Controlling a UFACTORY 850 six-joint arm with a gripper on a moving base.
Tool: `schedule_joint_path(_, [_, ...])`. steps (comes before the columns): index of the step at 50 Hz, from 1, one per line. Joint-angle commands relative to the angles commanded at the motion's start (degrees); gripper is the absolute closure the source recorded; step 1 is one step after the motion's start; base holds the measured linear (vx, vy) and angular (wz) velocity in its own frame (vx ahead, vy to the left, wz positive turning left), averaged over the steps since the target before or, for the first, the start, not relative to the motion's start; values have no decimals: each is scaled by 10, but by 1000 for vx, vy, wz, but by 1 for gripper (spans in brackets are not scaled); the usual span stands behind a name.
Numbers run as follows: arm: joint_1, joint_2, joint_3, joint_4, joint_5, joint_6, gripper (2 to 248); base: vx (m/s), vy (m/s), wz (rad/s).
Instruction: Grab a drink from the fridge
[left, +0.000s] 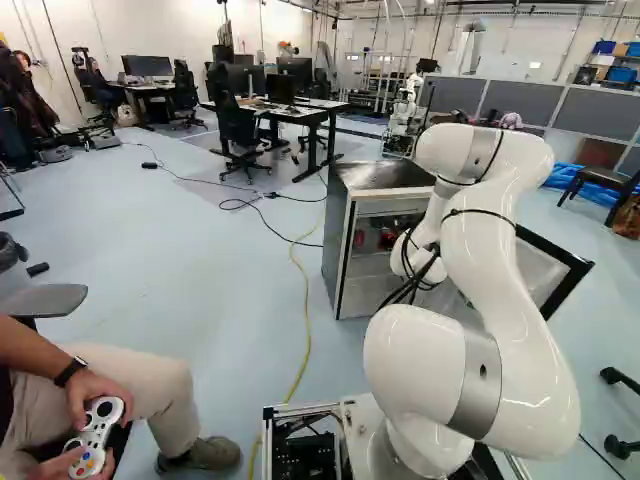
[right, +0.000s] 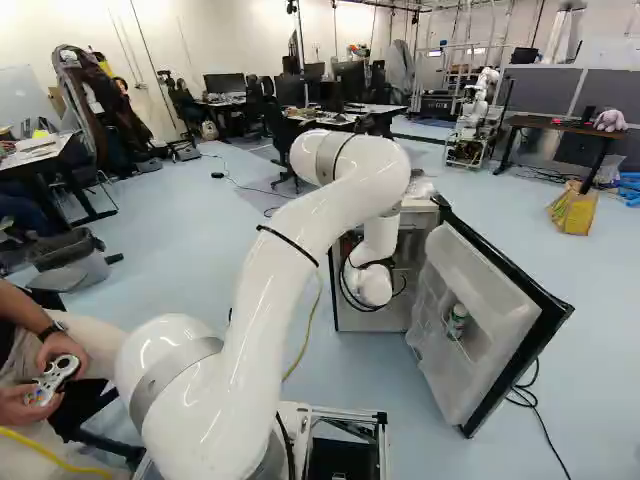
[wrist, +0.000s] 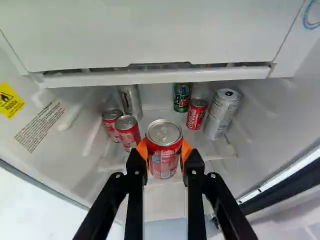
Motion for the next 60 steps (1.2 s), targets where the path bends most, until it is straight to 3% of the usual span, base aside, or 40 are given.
schedule_joint_path(60, [-39, 219, 250, 0, 0, 0, 165, 0, 0, 0])
